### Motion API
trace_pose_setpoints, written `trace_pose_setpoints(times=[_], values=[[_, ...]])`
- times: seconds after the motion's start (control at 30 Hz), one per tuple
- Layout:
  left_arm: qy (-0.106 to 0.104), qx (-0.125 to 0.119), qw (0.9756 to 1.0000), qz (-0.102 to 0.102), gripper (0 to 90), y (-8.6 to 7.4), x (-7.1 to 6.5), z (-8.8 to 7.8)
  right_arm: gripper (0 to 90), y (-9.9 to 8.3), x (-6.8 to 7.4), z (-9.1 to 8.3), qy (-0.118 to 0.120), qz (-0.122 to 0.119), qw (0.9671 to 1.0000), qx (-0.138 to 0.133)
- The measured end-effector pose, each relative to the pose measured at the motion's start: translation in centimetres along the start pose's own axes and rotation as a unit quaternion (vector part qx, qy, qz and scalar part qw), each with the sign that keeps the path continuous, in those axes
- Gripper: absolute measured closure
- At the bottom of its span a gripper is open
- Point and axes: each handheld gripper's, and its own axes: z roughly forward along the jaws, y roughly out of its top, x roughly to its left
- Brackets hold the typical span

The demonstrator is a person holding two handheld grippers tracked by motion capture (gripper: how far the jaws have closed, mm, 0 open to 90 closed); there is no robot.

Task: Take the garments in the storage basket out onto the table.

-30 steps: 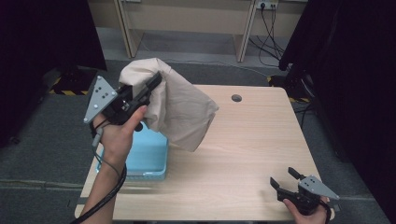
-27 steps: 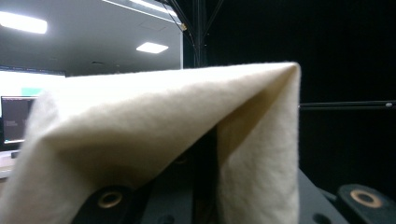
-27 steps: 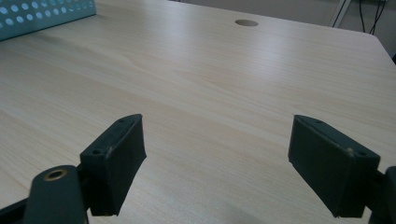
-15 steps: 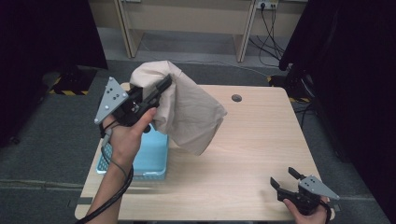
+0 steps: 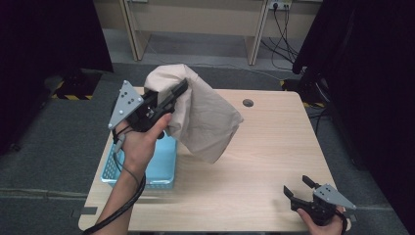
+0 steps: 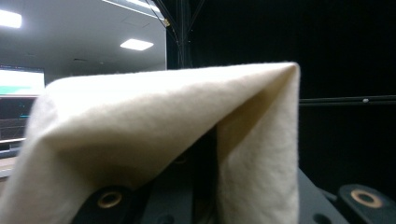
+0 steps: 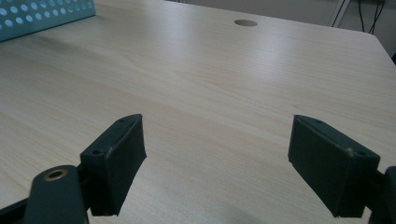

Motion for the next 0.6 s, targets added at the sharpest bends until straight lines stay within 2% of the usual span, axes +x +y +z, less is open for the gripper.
trace_pose_setpoints(times=[0.6], values=[[-0.017,-0.001,0.9998,0.006,81.0,-0.2,-1.5,1.5,19.7,0.0,0.0,0.0,0.001,-0.002,1.0,-0.001]])
